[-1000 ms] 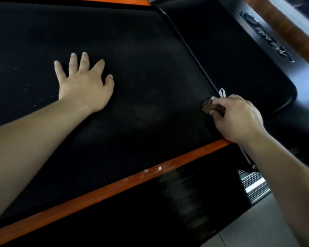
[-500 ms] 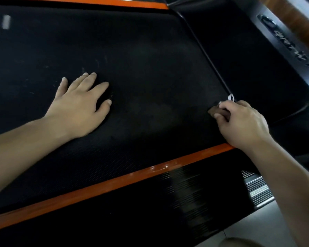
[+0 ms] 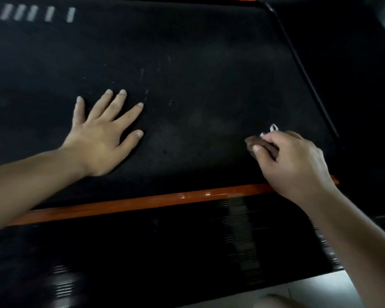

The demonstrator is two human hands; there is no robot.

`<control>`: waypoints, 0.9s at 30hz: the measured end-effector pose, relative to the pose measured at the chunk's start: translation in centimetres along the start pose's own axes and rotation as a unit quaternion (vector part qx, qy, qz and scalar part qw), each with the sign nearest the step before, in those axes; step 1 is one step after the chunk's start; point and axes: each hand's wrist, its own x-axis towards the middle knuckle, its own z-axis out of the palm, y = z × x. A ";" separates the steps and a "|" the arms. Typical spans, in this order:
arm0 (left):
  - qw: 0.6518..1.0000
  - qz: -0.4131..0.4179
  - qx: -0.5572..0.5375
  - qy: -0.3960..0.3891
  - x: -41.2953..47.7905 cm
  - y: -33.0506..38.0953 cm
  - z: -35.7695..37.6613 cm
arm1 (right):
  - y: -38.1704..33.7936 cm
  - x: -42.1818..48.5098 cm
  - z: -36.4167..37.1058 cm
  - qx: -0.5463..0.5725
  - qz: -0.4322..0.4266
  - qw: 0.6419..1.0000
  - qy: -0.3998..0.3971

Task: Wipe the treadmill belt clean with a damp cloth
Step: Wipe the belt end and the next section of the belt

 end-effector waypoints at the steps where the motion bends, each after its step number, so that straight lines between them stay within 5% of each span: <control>1: 1.000 -0.004 0.000 0.000 0.1 0.2 0.1 | -0.1 0.1 -0.1 0.008 0.001 1.000 0.002; 10: 0.998 0.023 -0.050 0.012 0.4 -0.4 0.4 | -5.7 -0.8 1.5 -0.016 0.028 0.999 0.036; 17: 0.986 0.128 -0.104 0.019 -1.6 -6.3 -1.1 | -15.5 -2.9 3.9 -0.018 -0.006 1.000 0.018; 27: 0.999 -0.019 -0.025 0.008 -12.6 -27.4 -3.5 | -33.3 -7.2 8.7 -0.008 -0.038 0.999 -0.012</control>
